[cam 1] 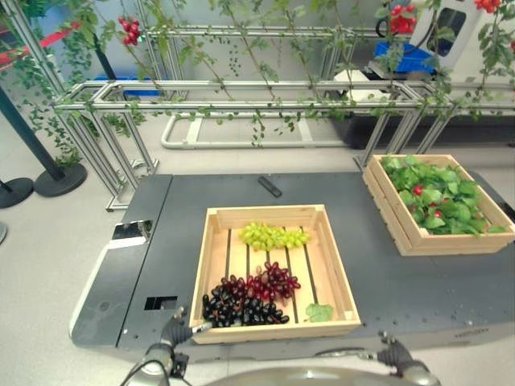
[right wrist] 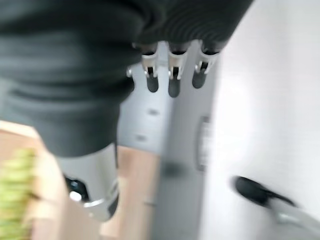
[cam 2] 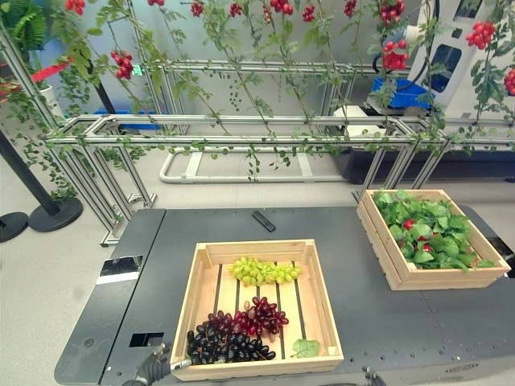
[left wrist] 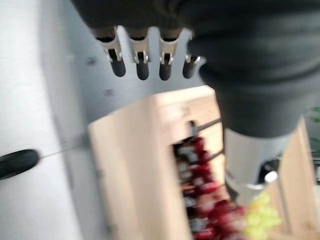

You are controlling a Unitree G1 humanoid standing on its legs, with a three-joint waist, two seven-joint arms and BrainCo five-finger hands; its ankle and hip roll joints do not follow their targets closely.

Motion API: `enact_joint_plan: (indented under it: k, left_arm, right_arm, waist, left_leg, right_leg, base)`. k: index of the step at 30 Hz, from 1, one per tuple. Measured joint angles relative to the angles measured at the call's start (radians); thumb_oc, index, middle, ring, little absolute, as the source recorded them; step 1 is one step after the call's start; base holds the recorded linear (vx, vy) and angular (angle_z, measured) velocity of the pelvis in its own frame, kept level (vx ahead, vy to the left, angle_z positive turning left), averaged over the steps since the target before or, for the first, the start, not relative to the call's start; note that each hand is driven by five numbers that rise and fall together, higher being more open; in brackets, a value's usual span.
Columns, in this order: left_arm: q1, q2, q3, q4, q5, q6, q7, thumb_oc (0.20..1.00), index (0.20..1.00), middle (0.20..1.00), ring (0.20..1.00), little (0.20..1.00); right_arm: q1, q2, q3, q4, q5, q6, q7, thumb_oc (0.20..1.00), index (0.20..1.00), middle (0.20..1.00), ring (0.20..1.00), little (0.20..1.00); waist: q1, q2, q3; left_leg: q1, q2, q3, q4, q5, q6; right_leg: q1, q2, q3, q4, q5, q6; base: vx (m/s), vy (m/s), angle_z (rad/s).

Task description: Pick up the fruits from the basket on one side to the basket on the other side

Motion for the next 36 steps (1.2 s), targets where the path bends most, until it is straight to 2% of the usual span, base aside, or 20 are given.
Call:
enact_joint_plan:
  k: [2, 3, 4, 5, 9, 21, 24, 29, 32, 36]
  left_arm:
    - [0.041, 0.031, 0.067, -0.187, -0.052, 0.002, -0.001, 1.000, 1.000, 1.000, 1.000, 1.000]
    - [0.060, 0.065, 0.115, -0.324, -0.092, -0.033, 0.002, 1.000, 1.000, 1.000, 1.000, 1.000]
    - [0.062, 0.078, 0.145, -0.391, -0.114, -0.035, 0.004, 1.000, 1.000, 1.000, 1.000, 1.000]
    - [0.049, 0.102, 0.181, -0.440, -0.130, -0.063, 0.015, 1.000, 1.000, 1.000, 1.000, 1.000]
    - [-0.002, 0.140, 0.192, -0.449, -0.129, -0.071, 0.048, 1.000, 1.000, 1.000, 1.000, 1.000]
    - [0.008, 0.127, 0.204, -0.464, -0.108, -0.064, 0.055, 1.000, 1.000, 1.000, 1.000, 1.000]
    - [0.007, 0.131, 0.204, -0.464, -0.108, -0.064, 0.054, 1.000, 1.000, 1.000, 1.000, 1.000]
    - [-0.026, 0.144, 0.203, -0.467, -0.117, -0.063, 0.056, 1.000, 1.000, 1.000, 1.000, 1.000]
    - [-0.090, 0.158, 0.170, -0.487, -0.120, -0.065, 0.077, 1.000, 1.000, 1.000, 1.000, 1.000]
    - [-0.114, 0.180, 0.161, -0.533, -0.122, -0.067, 0.084, 1.000, 1.000, 1.000, 1.000, 1.000]
  right_arm:
    - [0.039, -0.037, -0.039, -0.181, 0.012, 0.001, 0.001, 1.000, 1.000, 1.000, 1.000, 1.000]
    - [0.060, -0.068, -0.081, -0.301, 0.017, -0.026, -0.001, 1.000, 1.000, 1.000, 1.000, 1.000]
    - [0.077, -0.082, -0.114, -0.379, 0.025, -0.026, 0.001, 1.000, 1.000, 1.000, 1.000, 1.000]
    - [0.069, -0.106, -0.141, -0.422, 0.034, -0.050, -0.006, 1.000, 1.000, 1.000, 1.000, 1.000]
    - [0.024, -0.140, -0.157, -0.416, 0.038, -0.053, -0.013, 1.000, 1.000, 1.000, 1.000, 1.000]
    - [0.032, -0.145, -0.178, -0.538, 0.035, -0.048, 0.016, 1.000, 1.000, 1.000, 1.000, 1.000]
    - [0.024, -0.181, -0.167, -0.565, 0.020, -0.047, 0.025, 1.000, 1.000, 1.000, 1.000, 1.000]
    - [-0.118, -0.298, -0.150, -0.586, -0.006, -0.048, 0.022, 1.000, 1.000, 1.000, 1.000, 1.000]
    - [-0.301, -0.400, -0.047, -0.591, -0.016, -0.045, 0.014, 1.000, 1.000, 1.000, 1.000, 1.000]
    - [-0.556, -0.478, 0.060, -0.555, -0.053, -0.046, 0.007, 1.000, 1.000, 1.000, 1.000, 1.000]
  waist:
    - [-0.001, -0.002, 0.007]
    - [0.000, -0.006, 0.015]
    - [0.001, -0.006, 0.018]
    - [0.001, -0.007, 0.021]
    - [0.003, -0.011, 0.023]
    - [0.004, -0.046, 0.044]
    - [0.012, -0.047, 0.063]
    - [0.012, -0.050, 0.143]
    - [0.039, -0.035, 0.227]
    - [0.068, -0.015, 0.302]
  left_leg:
    - [-0.001, 0.002, 0.000, 0.003, 0.001, -0.002]
    - [0.002, 0.005, 0.000, 0.003, 0.002, -0.003]
    - [0.000, 0.005, -0.001, 0.002, 0.002, -0.003]
    - [0.001, 0.006, -0.001, 0.002, 0.003, -0.004]
    - [0.000, 0.006, -0.001, -0.003, 0.003, -0.005]
    - [0.000, 0.007, -0.001, 0.003, 0.004, -0.006]
    - [-0.019, 0.006, -0.004, 0.003, 0.008, -0.007]
    - [-0.101, 0.010, -0.021, 0.007, 0.043, -0.008]
    - [-0.192, 0.015, -0.023, 0.060, 0.048, -0.007]
    - [-0.249, 0.020, -0.023, 0.085, 0.054, -0.005]
  right_leg:
    - [-0.001, 0.003, -0.001, 0.000, 0.000, 0.000]
    - [0.003, 0.005, -0.002, 0.000, 0.001, -0.001]
    - [0.003, 0.005, -0.003, 0.000, 0.001, -0.001]
    - [0.005, 0.006, -0.004, 0.000, 0.001, -0.002]
    - [0.009, 0.006, -0.005, 0.000, 0.001, -0.002]
    - [0.007, 0.007, -0.007, 0.000, 0.001, -0.002]
    - [-0.006, 0.007, -0.010, 0.000, 0.003, -0.004]
    - [-0.081, 0.013, -0.024, 0.001, 0.029, -0.013]
    - [-0.156, 0.013, -0.032, 0.034, 0.037, -0.019]
    - [-0.205, 0.016, -0.034, 0.052, 0.043, -0.025]
  base:
    - [0.00, 0.000, 0.00]
    - [-0.01, -0.007, 0.05]
    - [0.00, -0.008, 0.05]
    - [0.00, -0.005, 0.05]
    - [0.00, 0.000, 0.00]
    - [-0.01, 0.000, 0.00]
    - [-0.10, -0.007, 0.03]
    - [-0.16, -0.007, 0.11]
    - [-0.07, 0.002, 0.10]
    - [-0.04, 0.011, 0.05]
